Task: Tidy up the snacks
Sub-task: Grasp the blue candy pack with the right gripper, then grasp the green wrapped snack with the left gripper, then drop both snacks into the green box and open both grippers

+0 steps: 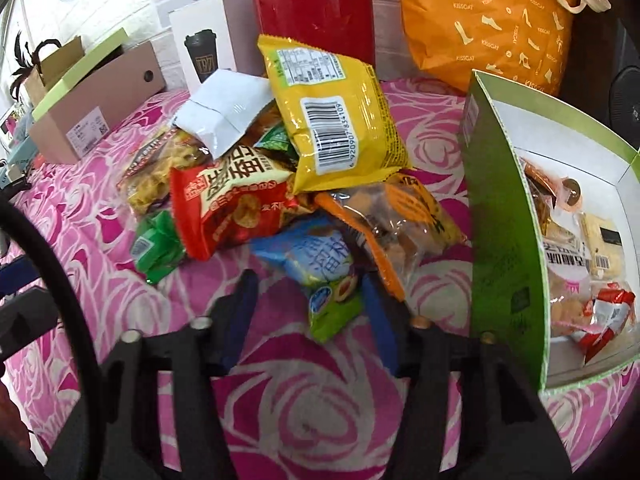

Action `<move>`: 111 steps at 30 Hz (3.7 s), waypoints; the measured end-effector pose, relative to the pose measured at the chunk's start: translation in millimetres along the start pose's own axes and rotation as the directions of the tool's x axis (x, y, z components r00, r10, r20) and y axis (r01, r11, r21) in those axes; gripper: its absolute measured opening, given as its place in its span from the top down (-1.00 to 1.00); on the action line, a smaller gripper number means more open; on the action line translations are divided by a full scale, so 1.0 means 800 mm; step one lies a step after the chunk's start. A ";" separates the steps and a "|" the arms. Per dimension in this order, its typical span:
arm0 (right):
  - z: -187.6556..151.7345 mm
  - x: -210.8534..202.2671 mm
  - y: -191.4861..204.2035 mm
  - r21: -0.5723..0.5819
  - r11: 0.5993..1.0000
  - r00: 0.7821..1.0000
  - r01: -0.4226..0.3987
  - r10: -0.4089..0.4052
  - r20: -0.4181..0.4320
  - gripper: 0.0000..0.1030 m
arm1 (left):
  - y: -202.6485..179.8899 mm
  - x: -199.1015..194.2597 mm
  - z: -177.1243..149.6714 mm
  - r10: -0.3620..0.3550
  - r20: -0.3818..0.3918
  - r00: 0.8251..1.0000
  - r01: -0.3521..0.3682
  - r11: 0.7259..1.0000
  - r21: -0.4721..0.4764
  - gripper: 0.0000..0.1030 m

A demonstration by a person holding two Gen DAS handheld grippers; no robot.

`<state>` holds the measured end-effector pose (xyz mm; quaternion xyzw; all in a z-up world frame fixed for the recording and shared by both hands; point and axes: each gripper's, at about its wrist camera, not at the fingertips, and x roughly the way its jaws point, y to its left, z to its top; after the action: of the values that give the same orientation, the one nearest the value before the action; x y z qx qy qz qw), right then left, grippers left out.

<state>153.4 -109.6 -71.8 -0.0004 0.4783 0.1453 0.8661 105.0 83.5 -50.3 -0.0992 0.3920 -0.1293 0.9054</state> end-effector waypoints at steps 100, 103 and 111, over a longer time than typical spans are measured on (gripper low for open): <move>-0.069 -0.180 -0.259 0.311 0.945 0.932 0.104 -0.202 0.300 -0.99 | -0.297 0.091 0.059 -0.229 -0.041 0.973 0.231 0.927 0.297 -0.86; -0.064 -0.182 -0.242 0.286 0.953 0.937 0.097 -0.184 0.298 -0.99 | -0.291 0.086 0.055 -0.211 -0.043 0.977 0.214 0.930 0.298 -0.86; -0.049 -0.182 -0.172 0.162 0.987 0.950 0.016 -0.066 0.306 -0.99 | -0.234 0.047 0.045 -0.152 -0.002 0.988 0.148 0.962 0.229 -0.86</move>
<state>83.2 -283.5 8.4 0.0809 0.3462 0.0871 0.9306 126.8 -102.4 0.4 -0.0246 0.3588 -0.2409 0.9015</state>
